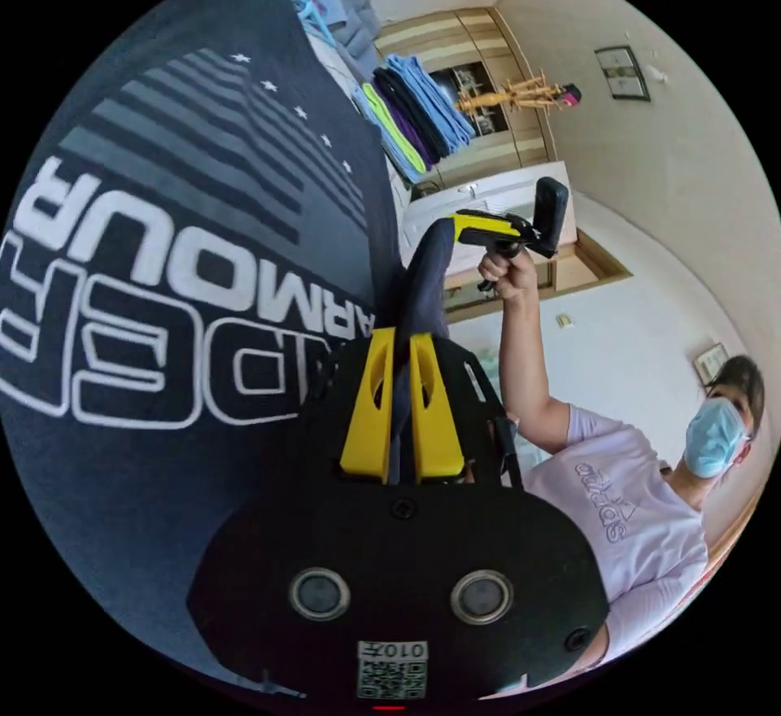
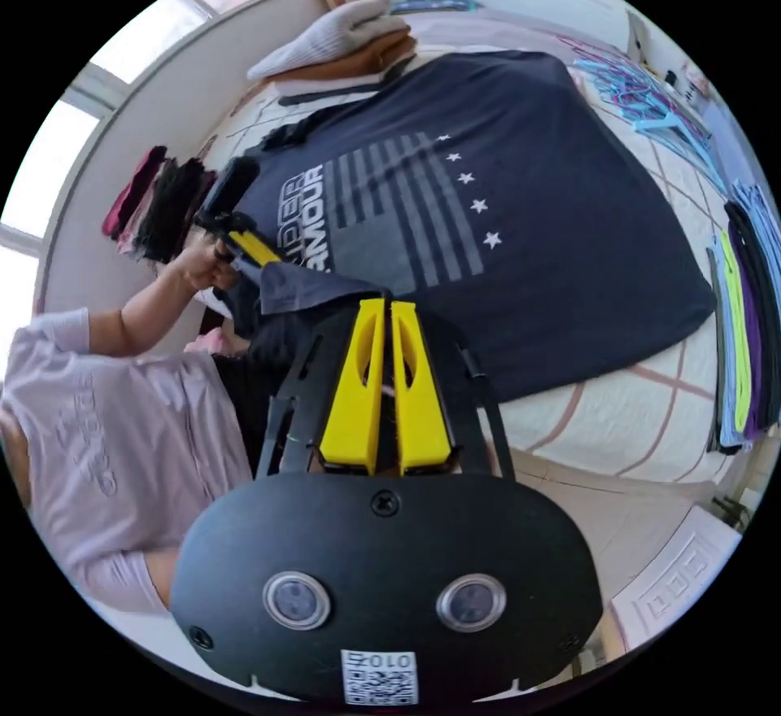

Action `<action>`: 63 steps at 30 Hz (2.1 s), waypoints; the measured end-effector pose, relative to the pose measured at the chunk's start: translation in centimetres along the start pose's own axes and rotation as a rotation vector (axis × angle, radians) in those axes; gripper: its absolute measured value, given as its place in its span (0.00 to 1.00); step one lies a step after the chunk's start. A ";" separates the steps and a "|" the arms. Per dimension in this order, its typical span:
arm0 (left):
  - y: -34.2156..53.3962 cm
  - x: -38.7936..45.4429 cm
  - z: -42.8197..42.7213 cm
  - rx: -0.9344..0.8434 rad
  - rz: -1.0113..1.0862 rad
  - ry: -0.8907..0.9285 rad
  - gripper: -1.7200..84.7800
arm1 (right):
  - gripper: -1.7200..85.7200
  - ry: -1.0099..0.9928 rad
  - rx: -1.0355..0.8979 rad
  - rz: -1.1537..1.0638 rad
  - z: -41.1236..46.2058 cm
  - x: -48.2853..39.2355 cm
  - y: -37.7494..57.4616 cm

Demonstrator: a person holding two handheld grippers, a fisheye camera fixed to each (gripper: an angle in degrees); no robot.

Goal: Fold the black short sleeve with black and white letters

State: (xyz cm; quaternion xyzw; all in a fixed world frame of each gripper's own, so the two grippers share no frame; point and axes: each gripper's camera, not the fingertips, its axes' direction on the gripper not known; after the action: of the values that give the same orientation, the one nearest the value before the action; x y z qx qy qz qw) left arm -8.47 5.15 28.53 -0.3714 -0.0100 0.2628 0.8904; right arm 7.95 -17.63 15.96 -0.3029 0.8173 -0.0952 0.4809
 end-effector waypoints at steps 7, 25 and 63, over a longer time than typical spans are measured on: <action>6.1 2.4 -6.4 0.169 0.040 -0.238 0.13 | 0.08 0.145 0.261 0.105 -0.4 1.3 1.5; 11.8 9.7 8.1 -0.217 0.275 -0.652 0.12 | 0.13 0.055 0.062 -0.190 1.6 1.8 2.7; 9.8 20.8 13.5 -0.210 0.801 -0.970 0.10 | 0.09 0.126 0.088 -0.225 -3.7 -3.4 5.4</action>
State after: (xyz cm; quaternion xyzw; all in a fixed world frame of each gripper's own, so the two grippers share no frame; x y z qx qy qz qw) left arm 2.05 29.67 28.09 -0.2706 -0.2982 0.7112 0.5763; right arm 3.81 -11.85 17.94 -0.3646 0.8018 -0.2029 0.4279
